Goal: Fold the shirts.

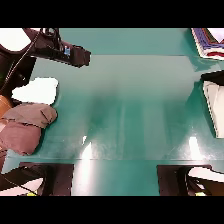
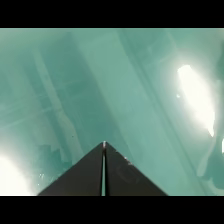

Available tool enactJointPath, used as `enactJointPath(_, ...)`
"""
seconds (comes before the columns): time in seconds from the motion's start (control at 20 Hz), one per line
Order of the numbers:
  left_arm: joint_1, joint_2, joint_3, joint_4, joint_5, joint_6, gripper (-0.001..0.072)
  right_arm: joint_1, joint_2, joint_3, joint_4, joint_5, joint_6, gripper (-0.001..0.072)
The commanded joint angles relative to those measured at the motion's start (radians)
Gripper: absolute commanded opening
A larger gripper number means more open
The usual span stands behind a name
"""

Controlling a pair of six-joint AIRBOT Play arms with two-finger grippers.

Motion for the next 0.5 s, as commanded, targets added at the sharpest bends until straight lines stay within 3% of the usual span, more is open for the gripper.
enactJointPath(0.0, 0.000, 0.000, 0.000, 0.000, -0.001, 0.002, 0.0026, -0.021, 0.001, 0.101, -0.010, 0.087, 0.027, 0.0016)
enactJointPath(0.15, 0.000, 0.000, 0.000, 0.000, -0.003, 0.003, 0.0026, -0.051, 0.013, 0.117, -0.031, 0.166, 0.061, 0.0017)
enactJointPath(0.45, 0.000, 0.000, 0.000, 0.001, -0.006, 0.011, 0.0026, -0.060, 0.112, -0.014, -0.353, 0.245, 0.164, 0.0017)
